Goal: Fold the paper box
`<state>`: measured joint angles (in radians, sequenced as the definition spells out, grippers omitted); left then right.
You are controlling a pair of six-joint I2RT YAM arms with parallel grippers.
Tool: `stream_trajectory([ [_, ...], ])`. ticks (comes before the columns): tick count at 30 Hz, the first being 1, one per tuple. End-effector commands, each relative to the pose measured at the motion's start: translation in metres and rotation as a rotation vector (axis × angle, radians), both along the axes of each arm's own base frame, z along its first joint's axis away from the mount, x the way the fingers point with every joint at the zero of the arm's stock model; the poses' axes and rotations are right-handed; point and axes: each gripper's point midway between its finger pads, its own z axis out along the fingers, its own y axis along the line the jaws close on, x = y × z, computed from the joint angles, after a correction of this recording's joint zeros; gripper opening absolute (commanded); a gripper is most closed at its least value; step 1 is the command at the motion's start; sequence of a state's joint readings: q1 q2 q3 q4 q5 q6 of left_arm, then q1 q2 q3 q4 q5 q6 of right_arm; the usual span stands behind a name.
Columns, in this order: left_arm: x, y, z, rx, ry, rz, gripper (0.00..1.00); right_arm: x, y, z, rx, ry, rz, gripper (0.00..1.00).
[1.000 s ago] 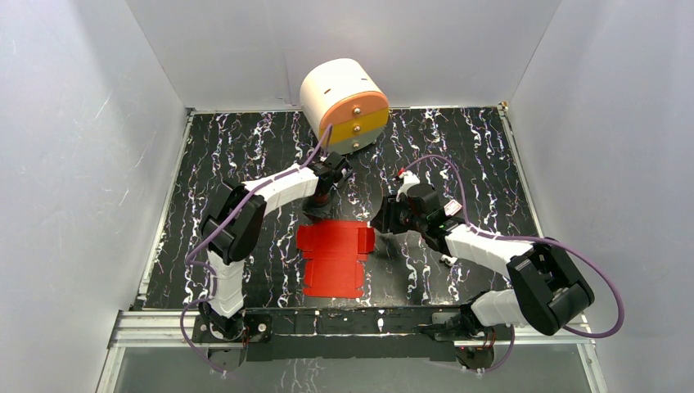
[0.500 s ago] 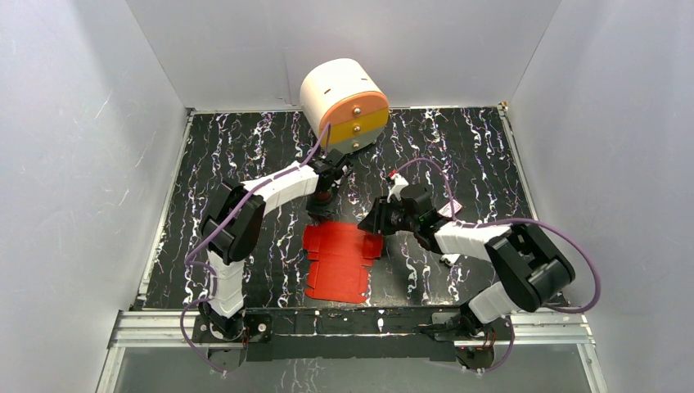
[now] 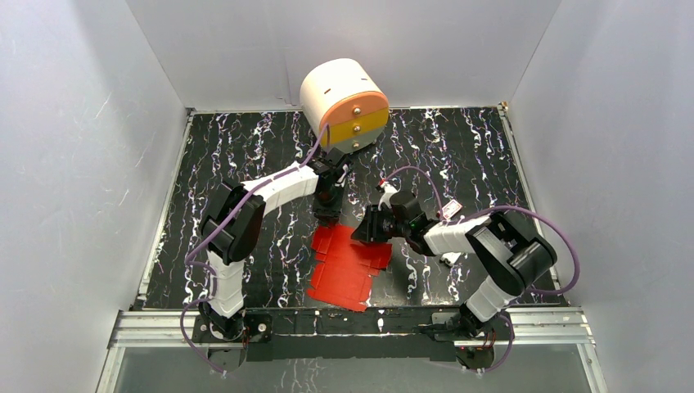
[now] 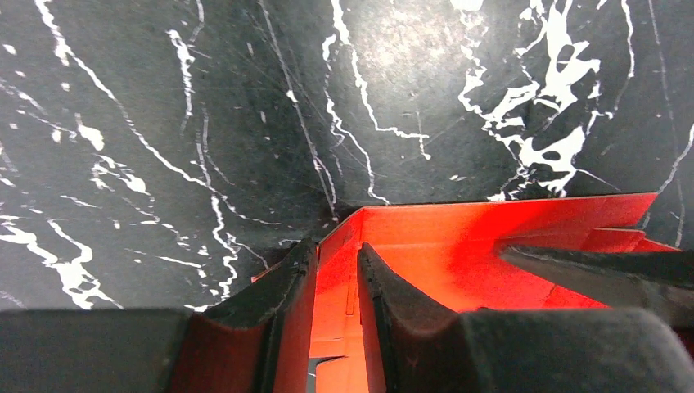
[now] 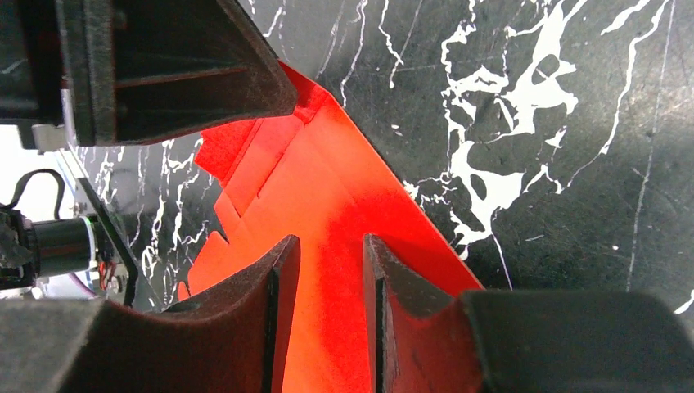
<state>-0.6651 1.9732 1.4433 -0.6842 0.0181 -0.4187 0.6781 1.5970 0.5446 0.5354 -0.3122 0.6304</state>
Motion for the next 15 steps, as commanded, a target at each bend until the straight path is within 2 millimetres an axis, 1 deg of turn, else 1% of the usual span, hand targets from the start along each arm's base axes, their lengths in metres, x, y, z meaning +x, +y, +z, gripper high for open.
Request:
stream_trajectory([
  [1,-0.01,-0.015,0.02,-0.121,0.025,0.01,0.24,0.004,0.006,0.003,0.022,-0.032,-0.004,0.42],
  [5,-0.01,-0.027,0.032,-0.2,0.017,0.014,0.22,0.002,0.006,-0.007,0.002,-0.014,-0.005,0.41],
  [9,-0.014,-0.037,0.04,-0.265,0.03,0.013,0.19,-0.001,0.006,-0.013,-0.005,-0.001,-0.002,0.38],
  [13,-0.018,-0.044,0.044,-0.317,0.041,0.017,0.18,-0.002,0.007,-0.017,-0.013,0.005,-0.001,0.38],
  [15,-0.019,-0.043,0.041,-0.316,0.045,0.02,0.18,-0.002,0.007,-0.018,-0.014,0.006,0.0,0.38],
])
